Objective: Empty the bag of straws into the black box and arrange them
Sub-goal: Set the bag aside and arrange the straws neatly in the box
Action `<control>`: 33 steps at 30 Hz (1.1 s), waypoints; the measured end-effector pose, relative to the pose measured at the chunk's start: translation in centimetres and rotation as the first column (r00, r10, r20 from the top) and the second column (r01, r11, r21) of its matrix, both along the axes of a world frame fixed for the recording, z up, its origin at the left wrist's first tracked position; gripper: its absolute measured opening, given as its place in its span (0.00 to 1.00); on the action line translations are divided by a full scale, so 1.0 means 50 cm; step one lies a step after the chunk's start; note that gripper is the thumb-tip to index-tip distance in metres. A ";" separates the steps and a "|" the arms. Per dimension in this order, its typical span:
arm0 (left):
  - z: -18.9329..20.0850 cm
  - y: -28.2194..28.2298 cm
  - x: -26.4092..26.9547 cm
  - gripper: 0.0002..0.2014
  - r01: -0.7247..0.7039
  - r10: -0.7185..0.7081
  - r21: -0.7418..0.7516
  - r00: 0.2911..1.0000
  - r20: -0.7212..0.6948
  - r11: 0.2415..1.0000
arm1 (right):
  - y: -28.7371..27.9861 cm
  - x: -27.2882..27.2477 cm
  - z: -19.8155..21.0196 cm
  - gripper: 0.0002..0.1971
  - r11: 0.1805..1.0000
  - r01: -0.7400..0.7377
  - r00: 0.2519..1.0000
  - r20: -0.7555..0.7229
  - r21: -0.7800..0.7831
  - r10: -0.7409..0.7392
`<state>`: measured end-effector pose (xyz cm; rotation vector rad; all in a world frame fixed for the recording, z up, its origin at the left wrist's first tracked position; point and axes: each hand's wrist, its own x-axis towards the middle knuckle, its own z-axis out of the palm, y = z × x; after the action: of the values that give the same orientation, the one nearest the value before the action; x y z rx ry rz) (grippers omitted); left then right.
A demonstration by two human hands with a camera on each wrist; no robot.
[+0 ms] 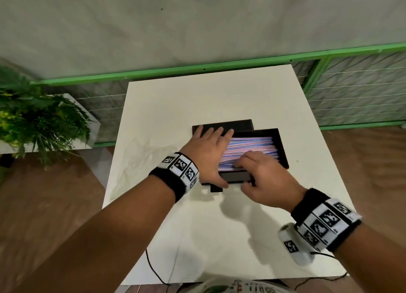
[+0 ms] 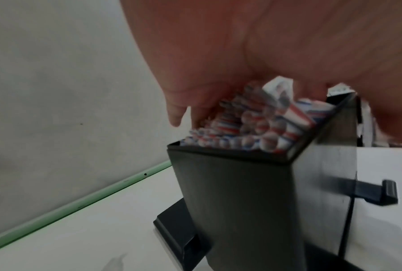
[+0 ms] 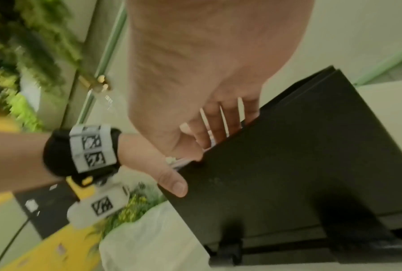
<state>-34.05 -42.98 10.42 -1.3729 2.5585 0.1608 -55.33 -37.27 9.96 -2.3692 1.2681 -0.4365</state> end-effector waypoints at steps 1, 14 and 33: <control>-0.006 -0.002 -0.004 0.73 0.010 -0.010 -0.009 0.999 0.033 1.000 | 0.004 0.002 -0.010 0.24 0.999 -0.028 0.995 -0.096 0.036 0.032; -0.022 -0.008 0.009 0.62 0.084 -0.083 -0.062 0.996 0.020 0.995 | -0.056 0.080 -0.023 0.20 0.992 0.044 0.902 -0.431 0.115 0.010; -0.049 -0.012 0.036 0.60 0.101 -0.116 -0.107 0.983 -0.142 0.989 | -0.084 0.099 -0.017 0.11 0.960 0.115 0.912 -0.411 0.256 0.001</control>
<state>-32.23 -43.59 7.98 -1.2953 2.7916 0.1218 -50.37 -41.48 9.11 -2.2519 1.4686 0.2285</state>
